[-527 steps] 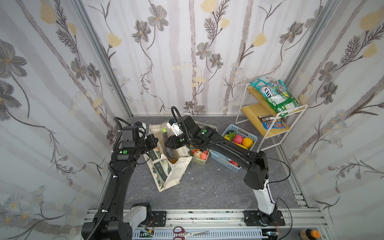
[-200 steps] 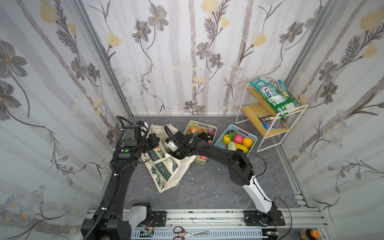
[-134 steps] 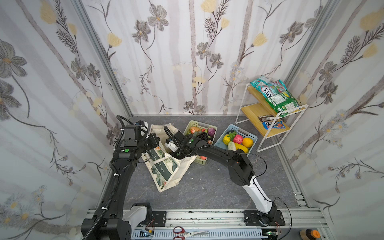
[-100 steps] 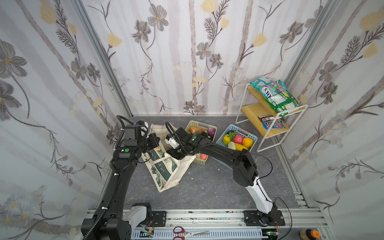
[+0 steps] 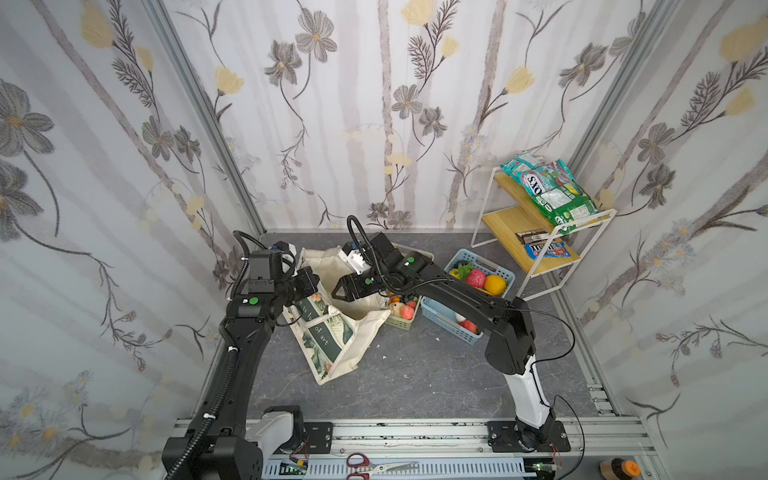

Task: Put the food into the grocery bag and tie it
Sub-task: 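Lift the right gripper out of the bag toward the blue basket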

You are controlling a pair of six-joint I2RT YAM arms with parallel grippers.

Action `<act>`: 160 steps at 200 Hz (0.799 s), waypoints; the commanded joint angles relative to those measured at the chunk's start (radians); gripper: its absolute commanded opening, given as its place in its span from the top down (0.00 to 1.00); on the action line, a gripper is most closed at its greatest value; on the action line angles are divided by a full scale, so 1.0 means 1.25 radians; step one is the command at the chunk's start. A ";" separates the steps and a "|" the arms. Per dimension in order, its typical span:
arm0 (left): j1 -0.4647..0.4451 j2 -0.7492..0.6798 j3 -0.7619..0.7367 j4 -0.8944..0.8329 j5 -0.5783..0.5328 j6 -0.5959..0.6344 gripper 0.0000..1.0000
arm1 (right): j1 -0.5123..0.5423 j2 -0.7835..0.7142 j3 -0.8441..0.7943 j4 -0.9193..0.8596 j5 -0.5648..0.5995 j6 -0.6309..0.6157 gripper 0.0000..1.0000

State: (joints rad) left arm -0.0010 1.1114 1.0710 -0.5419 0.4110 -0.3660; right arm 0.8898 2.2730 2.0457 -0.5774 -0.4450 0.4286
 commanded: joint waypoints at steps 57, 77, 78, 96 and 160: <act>0.004 0.002 0.005 0.038 -0.003 0.013 1.00 | -0.033 -0.082 -0.001 0.033 0.028 0.007 0.28; 0.006 0.001 0.005 0.037 -0.003 0.013 1.00 | -0.043 -0.102 -0.007 0.031 0.037 0.006 0.28; 0.006 0.001 0.005 0.037 -0.003 0.013 1.00 | -0.043 -0.102 -0.007 0.031 0.038 0.006 0.28; 0.006 -0.001 0.005 0.036 -0.004 0.013 1.00 | -0.055 -0.121 -0.020 0.031 0.045 0.005 0.28; 0.008 -0.007 0.000 0.034 -0.002 0.012 1.00 | -0.118 -0.202 -0.101 0.031 0.076 -0.010 0.28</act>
State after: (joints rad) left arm 0.0067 1.1095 1.0710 -0.5426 0.4114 -0.3653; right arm 0.7582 2.0541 1.9491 -0.5713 -0.3691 0.4252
